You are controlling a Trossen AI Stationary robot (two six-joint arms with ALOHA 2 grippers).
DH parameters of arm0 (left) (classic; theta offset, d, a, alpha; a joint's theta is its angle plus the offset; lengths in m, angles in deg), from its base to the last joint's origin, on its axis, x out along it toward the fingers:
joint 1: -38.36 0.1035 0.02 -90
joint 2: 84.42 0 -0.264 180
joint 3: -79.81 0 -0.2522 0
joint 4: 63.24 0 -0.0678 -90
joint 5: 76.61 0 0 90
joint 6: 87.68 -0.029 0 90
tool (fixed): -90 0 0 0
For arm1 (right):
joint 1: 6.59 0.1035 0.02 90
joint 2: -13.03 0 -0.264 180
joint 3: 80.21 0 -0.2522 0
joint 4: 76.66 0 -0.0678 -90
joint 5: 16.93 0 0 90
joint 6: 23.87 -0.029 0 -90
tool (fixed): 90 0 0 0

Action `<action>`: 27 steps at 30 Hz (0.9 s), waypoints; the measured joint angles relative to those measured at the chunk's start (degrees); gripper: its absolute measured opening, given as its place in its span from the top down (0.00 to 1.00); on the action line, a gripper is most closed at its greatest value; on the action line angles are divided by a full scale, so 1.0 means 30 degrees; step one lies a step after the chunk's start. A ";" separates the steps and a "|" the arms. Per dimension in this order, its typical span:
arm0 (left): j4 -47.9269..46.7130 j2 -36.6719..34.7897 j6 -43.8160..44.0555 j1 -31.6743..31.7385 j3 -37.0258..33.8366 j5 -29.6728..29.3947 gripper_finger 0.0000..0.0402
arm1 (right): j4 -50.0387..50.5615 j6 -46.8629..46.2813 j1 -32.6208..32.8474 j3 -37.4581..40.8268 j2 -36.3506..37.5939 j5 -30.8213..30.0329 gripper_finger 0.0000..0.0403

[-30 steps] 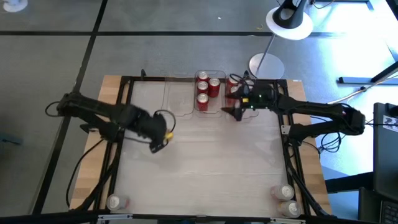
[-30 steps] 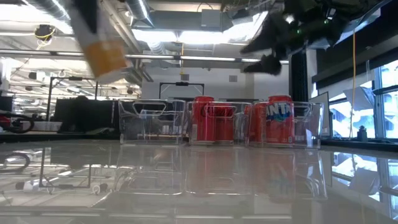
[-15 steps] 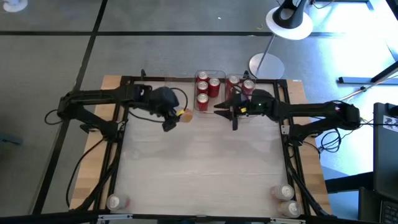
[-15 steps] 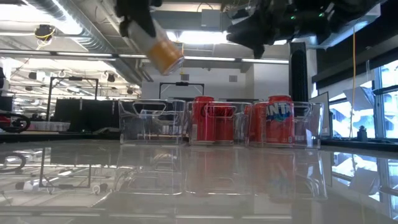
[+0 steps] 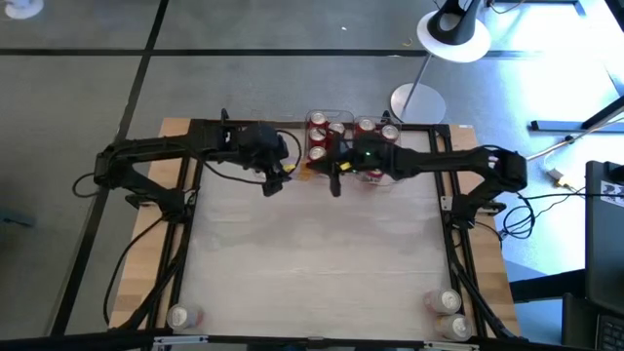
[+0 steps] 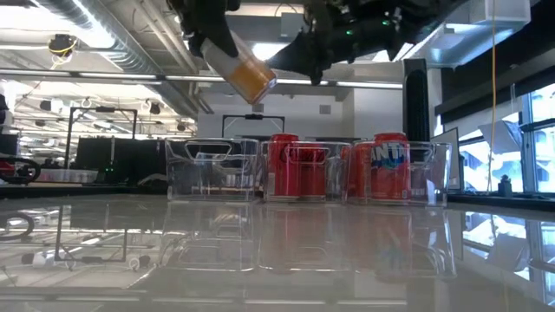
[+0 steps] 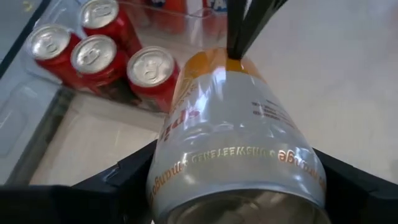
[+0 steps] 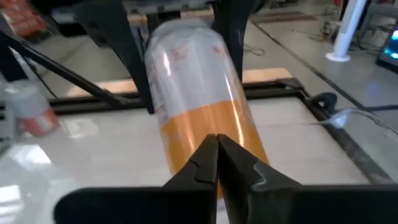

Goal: Sort soda cans
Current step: Put the bottom left yellow-white soda can into the left transparent bin

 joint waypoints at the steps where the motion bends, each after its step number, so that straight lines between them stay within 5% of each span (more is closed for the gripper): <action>1: -0.0065 -0.0016 -0.0033 0.0103 0.0023 0.0014 0.27 | 0.0490 0.0231 0.0023 -0.0360 -0.0194 -0.0111 0.99; 27: -0.0352 0.1213 -0.1491 0.2871 -0.0205 0.0394 0.27 | -0.2455 0.0531 -0.0250 -0.0758 -0.3733 -0.1948 0.99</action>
